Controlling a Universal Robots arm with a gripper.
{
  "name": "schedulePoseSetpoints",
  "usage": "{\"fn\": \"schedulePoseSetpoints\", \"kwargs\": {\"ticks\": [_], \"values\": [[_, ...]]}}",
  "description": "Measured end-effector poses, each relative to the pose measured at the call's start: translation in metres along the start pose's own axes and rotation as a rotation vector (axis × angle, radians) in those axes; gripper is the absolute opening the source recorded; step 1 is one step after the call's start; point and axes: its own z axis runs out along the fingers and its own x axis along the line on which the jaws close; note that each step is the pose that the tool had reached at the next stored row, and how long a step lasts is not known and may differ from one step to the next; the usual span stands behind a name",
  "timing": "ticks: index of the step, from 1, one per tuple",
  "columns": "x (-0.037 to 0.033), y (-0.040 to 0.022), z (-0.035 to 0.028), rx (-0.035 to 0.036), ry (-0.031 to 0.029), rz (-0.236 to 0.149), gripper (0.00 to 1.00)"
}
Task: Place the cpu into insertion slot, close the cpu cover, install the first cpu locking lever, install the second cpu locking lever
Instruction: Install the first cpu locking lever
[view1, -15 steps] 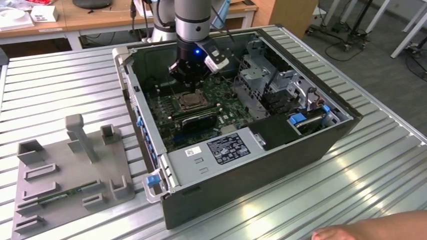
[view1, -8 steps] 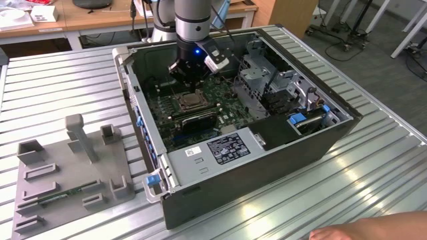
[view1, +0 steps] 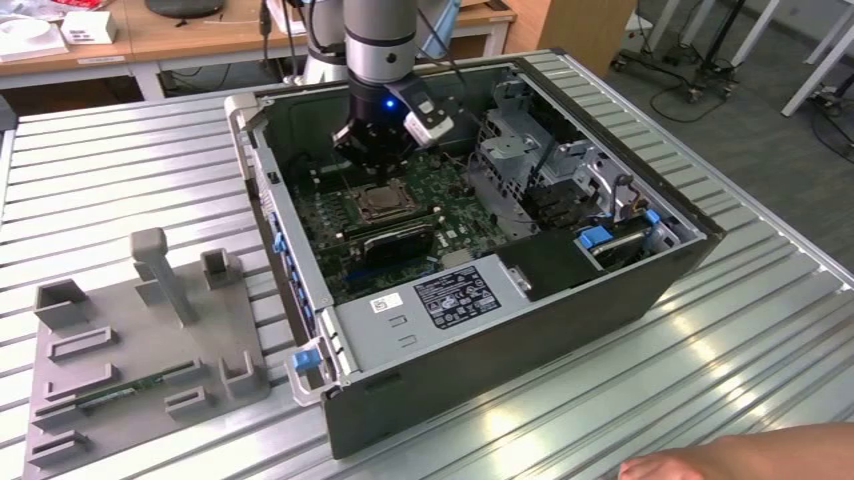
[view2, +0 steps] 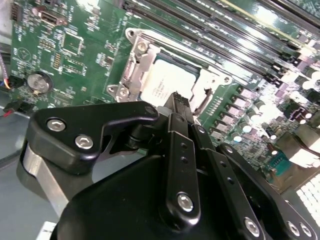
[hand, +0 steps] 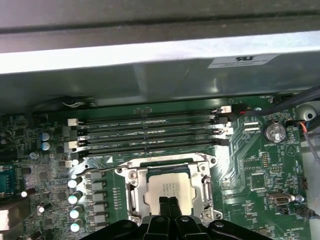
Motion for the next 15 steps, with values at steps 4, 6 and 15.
{"fn": "schedulePoseSetpoints", "kwargs": {"ticks": [4,6,15], "values": [[0.0073,-0.0008,-0.0003,-0.0003,-0.0001,0.0,0.1],[0.0116,-0.0013,-0.0005,-0.0003,-0.0001,0.0,0.1],[0.0349,-0.0038,-0.0016,-0.0004,-0.0008,0.0,0.1]]}}
